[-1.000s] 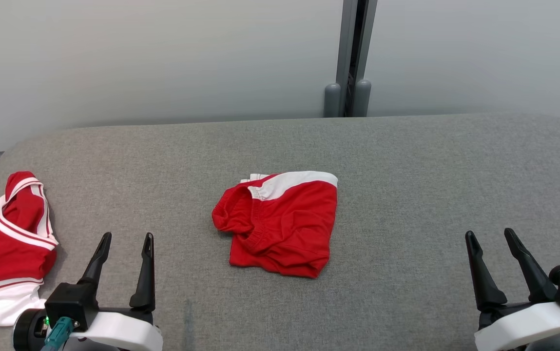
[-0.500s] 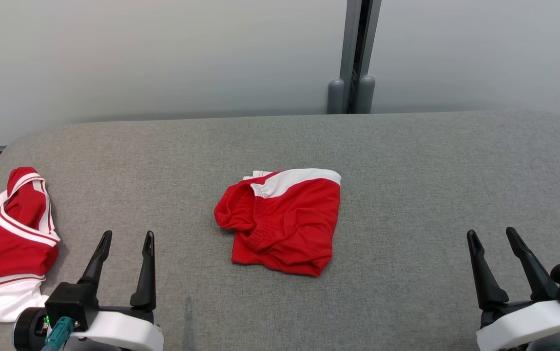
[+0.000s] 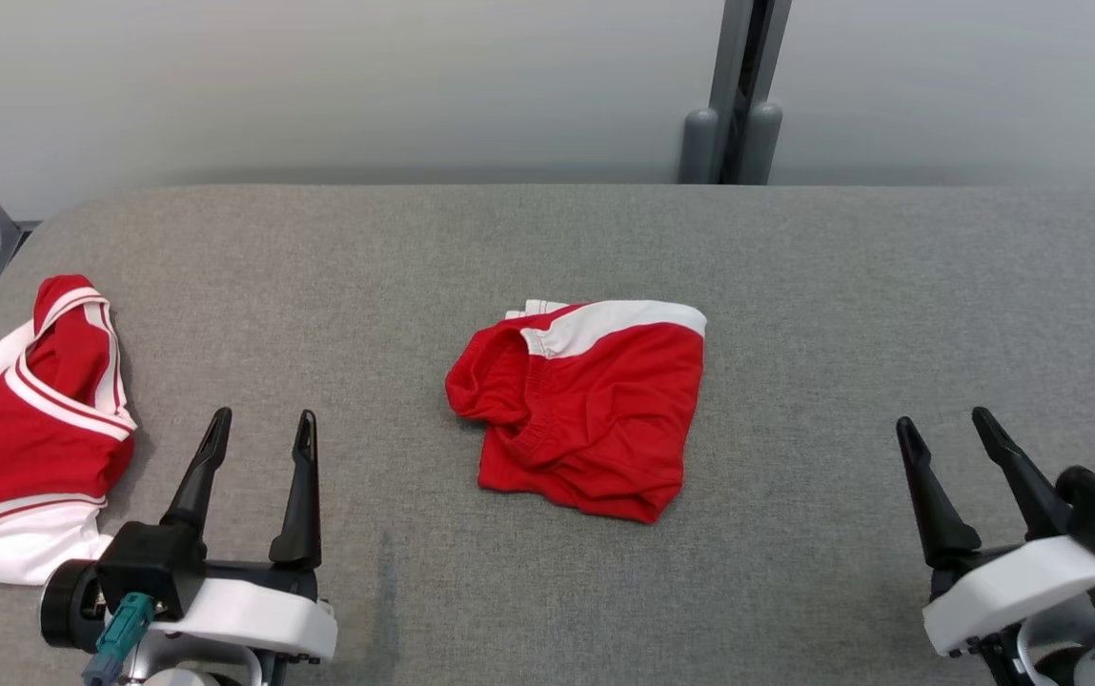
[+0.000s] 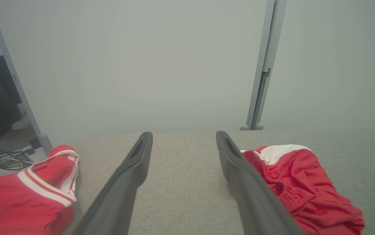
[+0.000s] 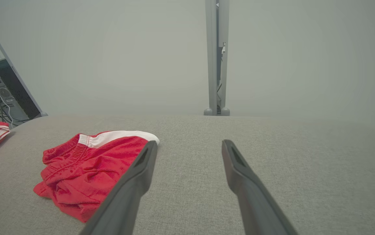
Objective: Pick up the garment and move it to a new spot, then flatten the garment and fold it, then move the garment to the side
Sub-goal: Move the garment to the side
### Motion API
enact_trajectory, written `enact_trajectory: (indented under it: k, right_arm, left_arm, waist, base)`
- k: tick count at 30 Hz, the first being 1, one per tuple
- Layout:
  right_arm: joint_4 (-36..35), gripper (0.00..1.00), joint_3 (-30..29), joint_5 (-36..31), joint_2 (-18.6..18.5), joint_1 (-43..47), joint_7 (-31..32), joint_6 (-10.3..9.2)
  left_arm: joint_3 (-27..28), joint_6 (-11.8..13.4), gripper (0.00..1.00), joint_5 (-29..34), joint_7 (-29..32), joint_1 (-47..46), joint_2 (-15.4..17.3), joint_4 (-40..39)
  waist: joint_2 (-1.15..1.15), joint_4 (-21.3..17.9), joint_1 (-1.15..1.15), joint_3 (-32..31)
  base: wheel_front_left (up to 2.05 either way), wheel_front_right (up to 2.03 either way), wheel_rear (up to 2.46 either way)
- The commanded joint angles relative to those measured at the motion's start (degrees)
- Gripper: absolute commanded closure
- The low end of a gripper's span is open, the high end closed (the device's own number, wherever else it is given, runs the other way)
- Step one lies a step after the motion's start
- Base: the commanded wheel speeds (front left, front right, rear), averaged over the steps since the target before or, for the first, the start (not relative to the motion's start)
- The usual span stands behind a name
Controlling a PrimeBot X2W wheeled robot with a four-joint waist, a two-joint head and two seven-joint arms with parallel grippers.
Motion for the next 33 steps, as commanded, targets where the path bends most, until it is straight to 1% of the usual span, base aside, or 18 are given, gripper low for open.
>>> enact_trajectory:
  k: [1, 6, 9, 14, 17, 21, 24, 25, 28, 29, 30, 31, 33]
  right_arm:
    - [0.99, 0.0, 0.89, 0.69, -0.71, -1.38, 0.43, 0.03]
    - [7.11, 0.0, 8.31, 2.93, -3.21, -7.67, 2.49, 0.03]
    - [10.77, 0.0, 13.29, 4.67, -4.05, -11.38, 2.92, 0.03]
    - [16.22, 0.0, 20.96, 7.55, -3.98, -16.61, 2.65, 0.03]
    - [19.25, 0.0, 24.67, 9.45, -3.52, -18.77, 3.58, 0.03]
    - [22.68, 0.0, 28.0, 12.24, -2.72, -21.52, 4.75, 0.03]
    - [25.85, 0.0, 28.98, 13.85, -1.63, -23.36, 5.84, 0.03]
    - [25.85, 0.0, 28.98, 13.85, -1.63, -23.36, 5.84, 0.03]
    - [28.39, 0.0, 30.91, 15.8, -0.69, -24.86, 7.4, 0.03]
    - [29.02, 0.29, 31.53, 16.66, -0.44, -25.16, 7.87, 0.03]
    - [29.32, 0.73, 32.34, 17.11, -0.32, -25.38, 8.07, 0.04]
    - [29.57, 1.0, 32.99, 17.78, -0.28, -25.53, 8.47, 0.07]
    - [29.6, 1.0, 34.22, 18.4, -1.08, -25.82, 8.93, 0.06]
  left_arm:
    - [-0.06, 0.23, 0.0, -0.03, -0.44, -1.35, -0.16, -0.2]
    - [-1.15, -0.45, 0.0, 0.2, -1.49, -3.97, -1.29, 0.62]
    - [-1.75, -0.88, 0.0, 0.29, -2.06, -5.6, -2.15, 1.64]
    - [-2.16, -1.34, 0.0, 0.4, -2.92, -7.27, -3.01, 3.21]
    - [-2.37, -1.59, 0.0, 0.52, -3.33, -8.13, -3.5, 4.09]
    - [-2.41, -1.83, 0.0, 0.61, -3.54, -8.68, -3.95, 4.96]
    - [-2.38, -2.06, 0.0, 0.67, -3.71, -9.25, -4.11, 5.28]
    - [-2.38, -2.06, 0.0, 0.67, -3.71, -9.25, -4.11, 5.28]
    - [-2.43, -2.3, 0.0, 0.81, -3.82, -9.52, -4.3, 5.7]
    - [-2.42, -2.35, 0.0, 0.87, -3.84, -9.62, -4.34, 5.83]
    - [-2.34, -2.43, 0.0, 0.91, -3.87, -9.81, -4.38, 5.91]
    - [-2.24, -2.49, 0.0, 0.96, -3.89, -9.92, -4.4, 5.93]
    - [-2.03, -2.55, 0.0, 1.07, -3.86, -9.95, -4.47, 5.96]
  waist:
    - [0.0, 0.79, 0.0, 1.84]
    - [0.0, 2.38, 0.0, 6.15]
    - [0.0, 3.39, 0.0, 8.03]
    - [0.0, 4.48, 0.0, 9.74]
    - [0.0, 4.86, 0.0, 10.29]
    - [0.0, 4.9, 0.0, 10.81]
    - [0.0, 4.66, 0.0, 11.08]
    - [0.0, 4.66, 0.0, 11.08]
    - [0.0, 4.6, 0.0, 11.25]
    - [0.0, 4.58, 0.0, 11.27]
    - [0.0, 4.55, 0.0, 11.26]
    - [0.0, 4.51, 0.0, 11.27]
    - [0.0, 4.29, 0.0, 11.29]
  base:
    - [0.0, 0.0, 0.0]
    - [0.0, 0.0, 0.0]
    - [0.0, 0.0, 0.0]
    - [0.0, 0.0, 0.0]
    - [0.0, 0.0, 0.0]
    - [0.0, 0.0, 0.0]
    - [0.0, 0.0, 0.0]
    - [0.0, 0.0, 0.0]
    - [0.0, 0.0, 0.0]
    - [0.0, 0.0, 0.0]
    - [0.0, 0.0, 0.0]
    - [0.0, 0.0, 0.0]
    - [0.0, 0.0, 0.0]
